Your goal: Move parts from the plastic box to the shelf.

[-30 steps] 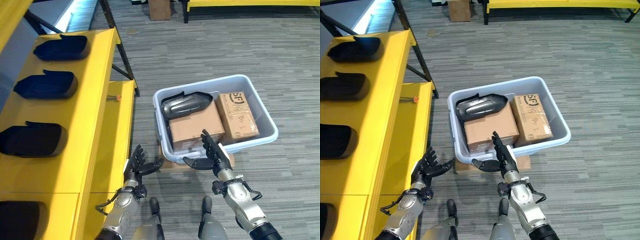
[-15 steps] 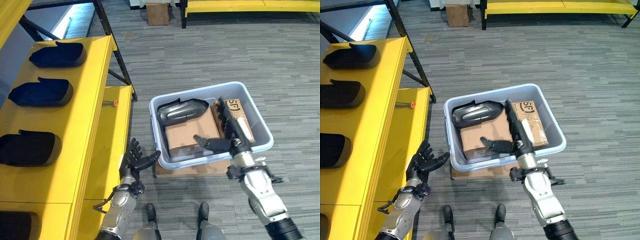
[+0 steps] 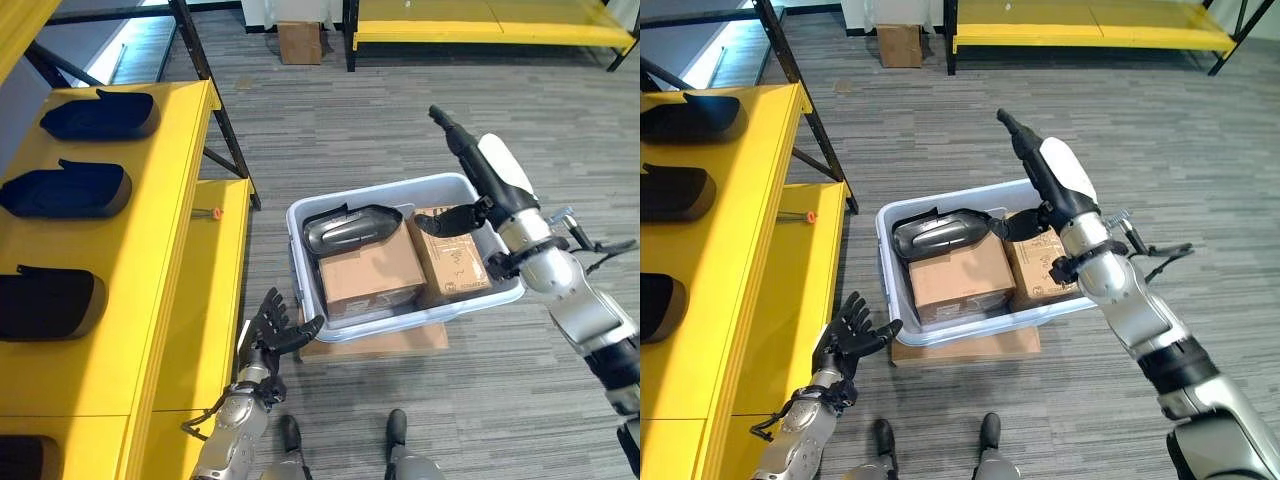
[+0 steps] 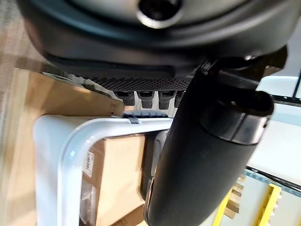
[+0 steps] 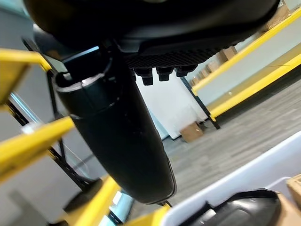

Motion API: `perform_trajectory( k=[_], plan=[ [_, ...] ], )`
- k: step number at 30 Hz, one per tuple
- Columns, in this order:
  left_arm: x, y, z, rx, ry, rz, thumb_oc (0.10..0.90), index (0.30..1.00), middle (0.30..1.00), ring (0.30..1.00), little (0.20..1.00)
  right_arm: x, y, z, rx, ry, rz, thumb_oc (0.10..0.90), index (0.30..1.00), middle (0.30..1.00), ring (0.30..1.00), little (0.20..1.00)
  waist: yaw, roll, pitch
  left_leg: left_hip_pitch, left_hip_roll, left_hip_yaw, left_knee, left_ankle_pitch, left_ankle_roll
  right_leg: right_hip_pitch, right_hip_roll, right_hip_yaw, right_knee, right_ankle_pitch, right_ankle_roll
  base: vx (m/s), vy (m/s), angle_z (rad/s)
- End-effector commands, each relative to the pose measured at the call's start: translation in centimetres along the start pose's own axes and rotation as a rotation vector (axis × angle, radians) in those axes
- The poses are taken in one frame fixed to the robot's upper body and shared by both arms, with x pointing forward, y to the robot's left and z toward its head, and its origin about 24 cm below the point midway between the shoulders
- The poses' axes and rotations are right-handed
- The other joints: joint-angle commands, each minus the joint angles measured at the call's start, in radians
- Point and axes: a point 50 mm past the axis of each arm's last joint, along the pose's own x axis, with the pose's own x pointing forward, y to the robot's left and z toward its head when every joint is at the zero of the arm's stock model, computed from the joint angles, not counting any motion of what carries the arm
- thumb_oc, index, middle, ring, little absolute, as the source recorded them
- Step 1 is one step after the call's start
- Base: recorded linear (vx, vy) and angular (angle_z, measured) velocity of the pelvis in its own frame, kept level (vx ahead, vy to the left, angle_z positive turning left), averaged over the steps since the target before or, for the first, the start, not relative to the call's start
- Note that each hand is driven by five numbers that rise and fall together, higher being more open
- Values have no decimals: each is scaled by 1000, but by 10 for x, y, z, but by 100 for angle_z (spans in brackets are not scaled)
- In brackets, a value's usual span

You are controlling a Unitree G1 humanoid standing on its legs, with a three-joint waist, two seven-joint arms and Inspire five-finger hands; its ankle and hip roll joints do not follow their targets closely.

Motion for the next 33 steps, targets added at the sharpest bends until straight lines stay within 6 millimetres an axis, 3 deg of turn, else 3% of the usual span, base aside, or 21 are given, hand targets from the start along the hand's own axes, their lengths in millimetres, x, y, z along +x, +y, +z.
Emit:
perform_trajectory(
  k=[1, 7, 16, 33],
  plan=[
    [10, -4, 42, 18, -185, -78, 900, 1000, 1000, 1000, 1000, 37, -35, 34, 22, -113, -81, 900, 1000, 1000, 1000, 1000, 39, -47, -3, 51, 46, -21, 42, -79, -61, 61, -24, -5, 28, -47, 52, -37, -22, 8],
    [14, -7, 45, 24, -192, -95, 900, 1000, 1000, 1000, 1000, 60, -33, 27, 17, -23, -25, 900, 1000, 1000, 1000, 1000, 63, -55, 53, 0, 52, -37, 74, -74, -67, 33, -22, -22, 50, -54, 45, -58, -22, 13],
    [22, -16, 53, 25, -212, -116, 900, 1000, 1000, 1000, 1000, 90, -48, 50, -1, -13, -71, 900, 1000, 1000, 1000, 1000, 90, -57, 135, -91, 53, -63, 116, -66, -69, -44, -26, -35, 97, -56, 40, -59, -8, 5],
    [28, -22, 63, 1, -251, -111, 900, 1000, 1000, 1000, 1000, 111, -54, 73, -113, -13, -79, 900, 1000, 1000, 1000, 1000, 111, -69, 196, -165, 45, -83, 167, -81, -64, -89, -31, -46, 113, -47, 39, -9, 1, 2]
  ],
)
